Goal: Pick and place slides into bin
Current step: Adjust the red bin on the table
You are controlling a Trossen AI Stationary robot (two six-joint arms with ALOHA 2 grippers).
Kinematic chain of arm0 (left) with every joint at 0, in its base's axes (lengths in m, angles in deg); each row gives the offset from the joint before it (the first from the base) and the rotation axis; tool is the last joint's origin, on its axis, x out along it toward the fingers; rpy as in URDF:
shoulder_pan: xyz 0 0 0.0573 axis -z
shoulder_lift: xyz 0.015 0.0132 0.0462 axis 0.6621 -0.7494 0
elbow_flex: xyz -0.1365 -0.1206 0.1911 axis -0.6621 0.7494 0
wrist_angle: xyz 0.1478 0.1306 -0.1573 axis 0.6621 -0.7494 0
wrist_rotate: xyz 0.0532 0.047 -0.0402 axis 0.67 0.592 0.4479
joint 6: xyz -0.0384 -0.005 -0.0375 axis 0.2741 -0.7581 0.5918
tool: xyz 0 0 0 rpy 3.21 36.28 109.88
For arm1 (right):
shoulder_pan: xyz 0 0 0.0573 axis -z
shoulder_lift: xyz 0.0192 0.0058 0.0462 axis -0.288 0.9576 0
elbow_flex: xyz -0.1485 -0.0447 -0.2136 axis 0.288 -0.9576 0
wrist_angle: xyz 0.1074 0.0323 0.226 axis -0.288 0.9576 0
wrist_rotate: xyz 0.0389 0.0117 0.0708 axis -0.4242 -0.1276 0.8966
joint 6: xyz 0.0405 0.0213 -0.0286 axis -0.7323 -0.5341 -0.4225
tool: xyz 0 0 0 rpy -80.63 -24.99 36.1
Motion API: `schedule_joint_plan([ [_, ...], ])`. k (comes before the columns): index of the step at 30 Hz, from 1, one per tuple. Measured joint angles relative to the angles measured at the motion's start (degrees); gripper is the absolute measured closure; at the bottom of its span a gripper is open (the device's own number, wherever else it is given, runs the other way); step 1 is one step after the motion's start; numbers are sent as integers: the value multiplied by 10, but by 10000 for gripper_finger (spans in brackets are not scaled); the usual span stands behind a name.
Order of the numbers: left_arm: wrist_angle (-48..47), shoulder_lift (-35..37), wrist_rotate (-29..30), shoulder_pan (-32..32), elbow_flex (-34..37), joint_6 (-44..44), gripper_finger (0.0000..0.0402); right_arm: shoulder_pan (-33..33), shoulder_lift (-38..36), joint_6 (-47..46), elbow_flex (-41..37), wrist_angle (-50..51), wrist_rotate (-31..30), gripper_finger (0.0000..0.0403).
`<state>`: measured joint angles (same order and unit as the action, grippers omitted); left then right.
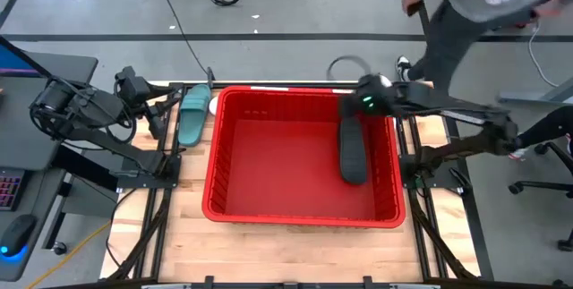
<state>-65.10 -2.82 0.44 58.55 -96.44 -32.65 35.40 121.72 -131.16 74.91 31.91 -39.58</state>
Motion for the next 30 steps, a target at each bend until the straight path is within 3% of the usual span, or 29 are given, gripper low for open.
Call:
schedule_joint_plan([
  [3,37,-14,7,0,0,0,267,34,-55,15,0,-20,-4,4],
  [7,115,-39,40,0,0,-27,275,125,-92,57,0,1,-3,5],
  [12,281,-91,59,-47,0,-59,284,267,-79,94,0,26,35,14],
  [16,426,-154,7,-125,0,-59,291,338,-40,139,0,22,64,22],
  [22,558,-258,-26,-238,0,-74,290,339,3,157,1,13,60,22],
  [30,587,-330,-26,-327,0,-66,296,327,46,140,0,-20,51,25],
])
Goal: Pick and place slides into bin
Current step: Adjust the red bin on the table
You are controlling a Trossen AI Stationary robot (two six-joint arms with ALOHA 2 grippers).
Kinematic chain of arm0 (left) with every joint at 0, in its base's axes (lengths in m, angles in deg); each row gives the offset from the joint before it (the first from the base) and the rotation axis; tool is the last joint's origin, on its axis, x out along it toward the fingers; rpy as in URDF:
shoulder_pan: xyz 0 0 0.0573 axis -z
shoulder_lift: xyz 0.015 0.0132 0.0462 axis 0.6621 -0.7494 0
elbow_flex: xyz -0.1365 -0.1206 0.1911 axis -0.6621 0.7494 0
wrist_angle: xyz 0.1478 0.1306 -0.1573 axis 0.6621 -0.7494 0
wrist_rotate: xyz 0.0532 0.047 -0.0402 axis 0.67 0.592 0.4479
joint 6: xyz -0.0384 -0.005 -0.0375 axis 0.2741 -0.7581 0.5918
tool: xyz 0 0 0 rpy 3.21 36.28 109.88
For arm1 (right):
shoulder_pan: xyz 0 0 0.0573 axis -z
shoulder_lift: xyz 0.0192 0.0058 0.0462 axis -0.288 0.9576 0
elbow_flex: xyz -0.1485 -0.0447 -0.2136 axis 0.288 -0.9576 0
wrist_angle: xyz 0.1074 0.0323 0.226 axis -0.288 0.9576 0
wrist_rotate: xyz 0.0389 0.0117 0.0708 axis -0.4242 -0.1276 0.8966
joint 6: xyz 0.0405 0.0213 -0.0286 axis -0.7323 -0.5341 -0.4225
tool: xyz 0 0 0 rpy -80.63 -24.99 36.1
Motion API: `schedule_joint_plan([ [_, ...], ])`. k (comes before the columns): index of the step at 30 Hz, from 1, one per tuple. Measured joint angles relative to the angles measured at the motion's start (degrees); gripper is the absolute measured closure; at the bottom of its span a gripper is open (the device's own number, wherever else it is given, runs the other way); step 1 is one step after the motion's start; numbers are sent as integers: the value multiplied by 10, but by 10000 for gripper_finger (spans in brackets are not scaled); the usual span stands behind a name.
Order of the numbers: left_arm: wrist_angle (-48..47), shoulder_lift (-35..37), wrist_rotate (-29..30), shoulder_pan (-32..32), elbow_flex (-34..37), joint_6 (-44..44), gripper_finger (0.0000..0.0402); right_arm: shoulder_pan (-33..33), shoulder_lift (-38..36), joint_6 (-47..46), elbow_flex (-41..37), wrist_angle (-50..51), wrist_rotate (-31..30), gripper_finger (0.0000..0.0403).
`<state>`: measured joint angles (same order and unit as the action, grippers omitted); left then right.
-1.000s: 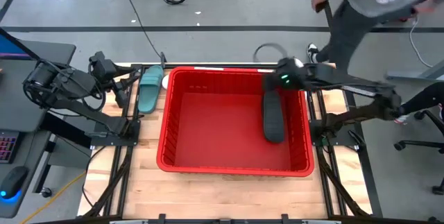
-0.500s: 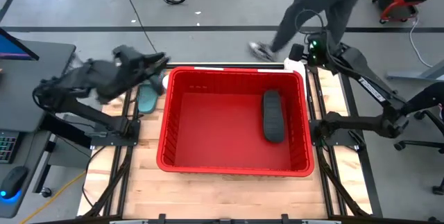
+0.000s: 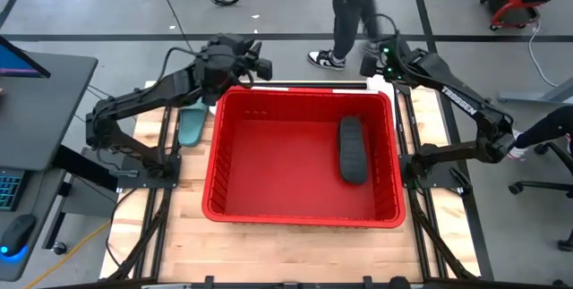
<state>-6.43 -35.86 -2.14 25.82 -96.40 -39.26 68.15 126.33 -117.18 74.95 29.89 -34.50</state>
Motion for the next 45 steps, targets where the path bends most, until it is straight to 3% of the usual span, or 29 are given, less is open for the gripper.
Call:
schedule_joint_plan([
  [7,-2,-21,-9,-57,0,-5,295,-19,42,-3,0,-4,0,25],
  [16,-13,-22,-37,-102,0,-83,294,-79,63,-55,0,8,39,26],
  [21,-17,-22,-110,-143,0,-100,294,-110,64,-86,1,-3,50,25],
  [25,-11,-22,-187,-191,0,-100,294,-110,68,-112,1,-11,111,25],
  [28,-4,-22,-230,-228,0,-100,294,-111,85,-121,10,-13,121,25],
  [35,12,-22,-319,-279,0,-100,294,-100,186,-34,146,7,36,25],
  [39,5,-22,-331,-281,0,-101,294,-71,237,23,221,76,6,25],
  [45,-26,-22,-331,-281,0,-107,294,-34,214,80,195,92,19,25],
])
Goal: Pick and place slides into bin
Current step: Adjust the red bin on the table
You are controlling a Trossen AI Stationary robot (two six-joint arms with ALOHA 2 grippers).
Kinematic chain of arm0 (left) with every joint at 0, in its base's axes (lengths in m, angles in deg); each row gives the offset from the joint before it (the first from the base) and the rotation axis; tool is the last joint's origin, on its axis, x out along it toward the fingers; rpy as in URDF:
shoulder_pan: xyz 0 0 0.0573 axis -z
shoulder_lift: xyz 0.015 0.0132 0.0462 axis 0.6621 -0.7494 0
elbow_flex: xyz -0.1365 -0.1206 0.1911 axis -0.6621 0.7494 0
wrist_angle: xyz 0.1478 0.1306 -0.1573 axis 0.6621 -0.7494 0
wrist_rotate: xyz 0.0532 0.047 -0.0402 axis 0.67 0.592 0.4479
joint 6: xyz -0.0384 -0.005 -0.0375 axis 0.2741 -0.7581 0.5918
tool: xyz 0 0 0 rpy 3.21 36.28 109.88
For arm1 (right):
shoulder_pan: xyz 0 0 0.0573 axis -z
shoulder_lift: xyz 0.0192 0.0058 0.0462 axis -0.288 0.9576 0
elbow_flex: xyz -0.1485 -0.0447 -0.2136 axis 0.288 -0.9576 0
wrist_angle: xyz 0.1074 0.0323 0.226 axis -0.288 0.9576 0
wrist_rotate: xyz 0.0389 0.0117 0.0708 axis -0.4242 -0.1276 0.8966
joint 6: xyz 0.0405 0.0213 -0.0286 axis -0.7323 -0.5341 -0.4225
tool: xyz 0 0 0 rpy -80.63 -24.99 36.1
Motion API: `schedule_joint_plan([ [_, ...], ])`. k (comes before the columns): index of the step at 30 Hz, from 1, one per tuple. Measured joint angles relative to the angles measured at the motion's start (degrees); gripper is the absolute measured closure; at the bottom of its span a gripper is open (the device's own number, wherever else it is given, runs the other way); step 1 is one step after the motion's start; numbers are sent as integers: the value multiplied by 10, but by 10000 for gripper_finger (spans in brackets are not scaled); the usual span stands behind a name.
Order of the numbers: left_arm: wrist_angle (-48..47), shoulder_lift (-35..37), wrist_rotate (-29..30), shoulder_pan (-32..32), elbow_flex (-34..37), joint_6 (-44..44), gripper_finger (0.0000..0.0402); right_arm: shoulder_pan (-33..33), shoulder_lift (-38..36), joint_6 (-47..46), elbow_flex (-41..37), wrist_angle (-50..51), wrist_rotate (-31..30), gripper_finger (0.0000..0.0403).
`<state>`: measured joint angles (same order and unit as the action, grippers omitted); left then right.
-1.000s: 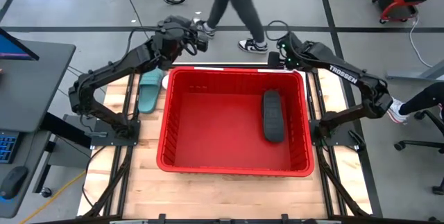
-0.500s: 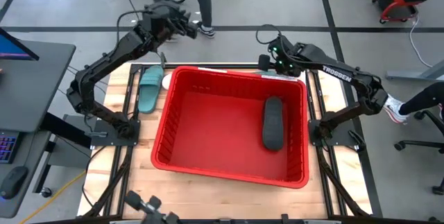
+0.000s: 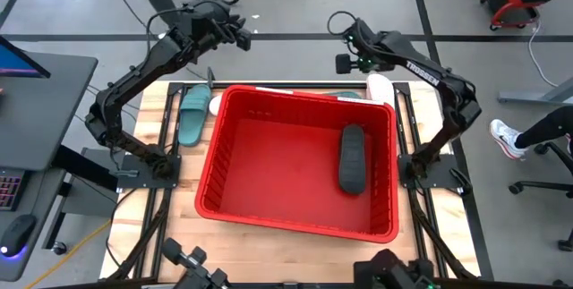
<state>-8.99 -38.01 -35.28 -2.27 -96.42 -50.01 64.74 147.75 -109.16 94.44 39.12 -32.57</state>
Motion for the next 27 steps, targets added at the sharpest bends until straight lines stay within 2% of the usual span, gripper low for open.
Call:
schedule_joint_plan([
  [5,3,0,0,0,0,-1,294,4,-59,-20,-88,-15,-22,25],
  [10,6,0,0,-4,0,-7,294,2,-133,-124,-175,-20,-55,25],
  [14,9,0,0,-5,0,-7,294,0,-196,-178,-196,4,-59,27],
  [17,19,0,0,-5,0,-7,294,-7,-233,-186,-185,60,-34,34],
  [21,26,0,-6,-5,0,-7,294,-4,-279,-161,-182,135,67,41],
  [23,26,0,-11,-5,0,-7,294,-9,-299,-155,-182,164,99,41],
  [27,25,0,-11,-4,0,-7,294,-23,-327,-150,-182,197,110,41],
])
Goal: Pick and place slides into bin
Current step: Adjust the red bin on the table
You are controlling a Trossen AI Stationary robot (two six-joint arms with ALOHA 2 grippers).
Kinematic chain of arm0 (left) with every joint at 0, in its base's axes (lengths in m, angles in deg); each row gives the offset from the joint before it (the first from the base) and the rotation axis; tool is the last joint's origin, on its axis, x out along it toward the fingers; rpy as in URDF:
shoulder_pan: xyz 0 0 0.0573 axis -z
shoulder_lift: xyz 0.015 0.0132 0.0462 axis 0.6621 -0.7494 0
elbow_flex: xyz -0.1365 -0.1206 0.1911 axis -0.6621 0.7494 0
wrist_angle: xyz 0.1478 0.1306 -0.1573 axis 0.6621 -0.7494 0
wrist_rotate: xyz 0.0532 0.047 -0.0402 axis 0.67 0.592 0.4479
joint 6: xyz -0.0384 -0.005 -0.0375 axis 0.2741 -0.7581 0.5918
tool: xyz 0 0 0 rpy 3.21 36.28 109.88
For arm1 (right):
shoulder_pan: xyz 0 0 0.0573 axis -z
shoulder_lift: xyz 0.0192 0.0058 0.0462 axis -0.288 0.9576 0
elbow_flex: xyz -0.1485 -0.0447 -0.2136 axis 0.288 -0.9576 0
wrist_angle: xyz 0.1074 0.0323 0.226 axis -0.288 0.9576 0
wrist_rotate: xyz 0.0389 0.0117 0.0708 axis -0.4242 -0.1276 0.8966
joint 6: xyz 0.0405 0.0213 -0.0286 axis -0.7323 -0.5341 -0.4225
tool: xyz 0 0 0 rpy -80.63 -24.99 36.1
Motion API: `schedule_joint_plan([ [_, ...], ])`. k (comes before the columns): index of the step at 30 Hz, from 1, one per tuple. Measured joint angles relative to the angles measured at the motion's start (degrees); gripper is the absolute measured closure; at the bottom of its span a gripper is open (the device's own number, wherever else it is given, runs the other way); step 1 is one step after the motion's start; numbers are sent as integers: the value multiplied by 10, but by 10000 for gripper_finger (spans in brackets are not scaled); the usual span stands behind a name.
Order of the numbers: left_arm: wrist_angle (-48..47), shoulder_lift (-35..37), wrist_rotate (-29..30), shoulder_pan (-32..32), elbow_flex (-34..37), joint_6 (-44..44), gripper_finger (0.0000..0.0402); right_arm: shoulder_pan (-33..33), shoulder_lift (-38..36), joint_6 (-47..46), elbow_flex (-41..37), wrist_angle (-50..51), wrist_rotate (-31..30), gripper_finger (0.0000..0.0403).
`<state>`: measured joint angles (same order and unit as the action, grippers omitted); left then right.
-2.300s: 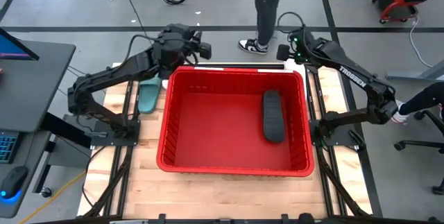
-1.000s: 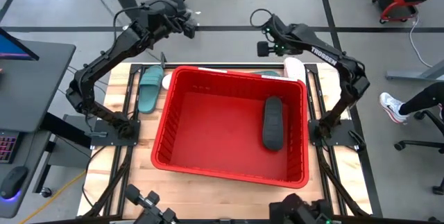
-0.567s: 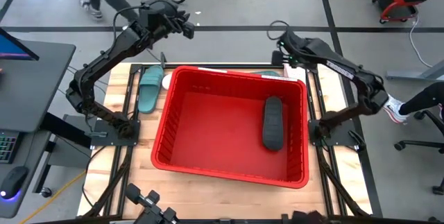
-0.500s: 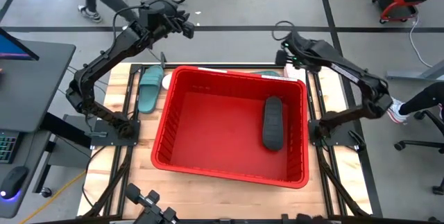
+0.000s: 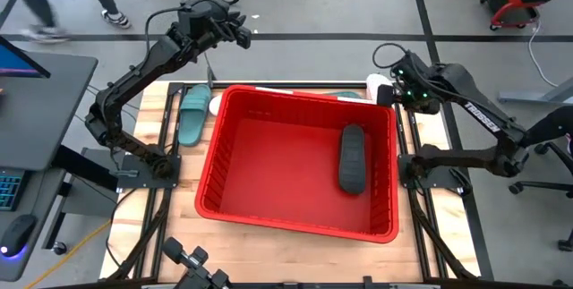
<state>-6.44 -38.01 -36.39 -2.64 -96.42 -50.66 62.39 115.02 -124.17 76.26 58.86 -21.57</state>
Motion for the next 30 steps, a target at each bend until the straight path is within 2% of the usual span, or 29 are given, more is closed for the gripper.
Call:
schedule_joint_plan([
  [9,-13,0,0,17,0,0,294,-36,22,41,-46,-3,33,42],
  [14,-13,0,0,27,0,0,294,-67,42,39,-79,-65,56,45],
  [23,-13,0,0,29,0,0,294,-107,91,24,-80,-181,96,46],
  [30,-13,0,0,29,0,11,294,-88,81,10,-57,-197,45,45],
])
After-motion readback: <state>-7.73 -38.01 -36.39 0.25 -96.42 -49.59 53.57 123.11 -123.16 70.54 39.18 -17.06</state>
